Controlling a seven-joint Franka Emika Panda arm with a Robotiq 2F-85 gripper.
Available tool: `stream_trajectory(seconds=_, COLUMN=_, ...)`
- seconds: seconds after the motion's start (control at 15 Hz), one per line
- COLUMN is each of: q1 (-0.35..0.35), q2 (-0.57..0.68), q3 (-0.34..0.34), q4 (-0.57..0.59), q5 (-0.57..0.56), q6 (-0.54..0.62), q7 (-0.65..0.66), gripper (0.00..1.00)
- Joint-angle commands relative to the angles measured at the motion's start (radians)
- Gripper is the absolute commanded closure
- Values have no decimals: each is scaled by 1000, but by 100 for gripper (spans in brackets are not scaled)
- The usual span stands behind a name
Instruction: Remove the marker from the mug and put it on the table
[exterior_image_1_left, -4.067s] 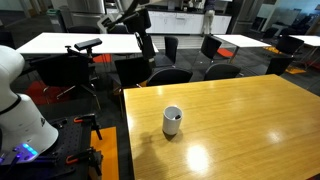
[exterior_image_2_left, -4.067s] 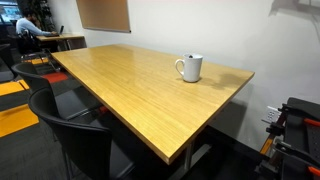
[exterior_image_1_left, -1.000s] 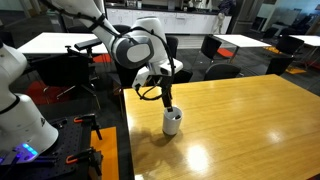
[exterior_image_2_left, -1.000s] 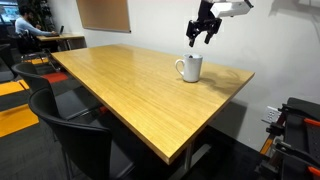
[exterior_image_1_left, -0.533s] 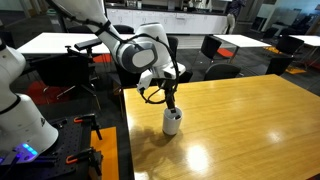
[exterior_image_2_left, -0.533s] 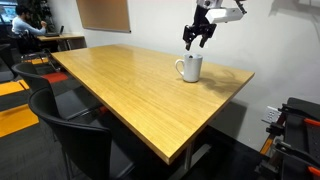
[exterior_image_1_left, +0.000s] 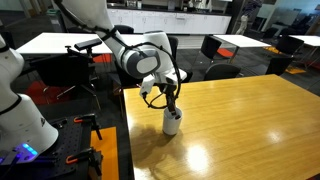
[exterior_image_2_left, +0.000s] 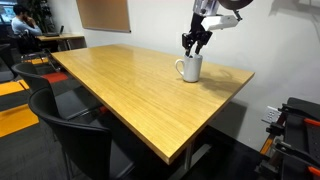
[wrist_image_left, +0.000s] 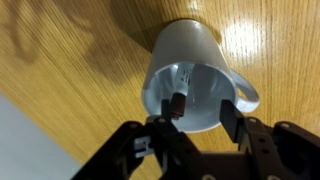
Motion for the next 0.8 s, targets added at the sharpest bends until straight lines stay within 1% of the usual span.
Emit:
stream_trajectory(seconds=0.0, q1=25, q2=27, q3=-27, q4=23, q5=51, q6=19, q7=-27, gripper=56)
stream_trajectory(seconds=0.07, q1=28, q2=31, q3=-30, q4=27, q5=61, q6=19, q7=-30, gripper=52)
stream_trajectory(seconds=0.27, q1=32, q2=43, q3=-34, q4=37, q5=87, q6=12, q7=-41, gripper=53)
stream_trajectory(seconds=0.53, q1=41, q2=61, q3=-46, q4=52, q5=98, q6=3, q7=-43, gripper=51)
stream_trajectory(seconds=0.73, q1=47, q2=73, q3=-54, q4=61, q5=97, q6=0, q7=-42, gripper=53)
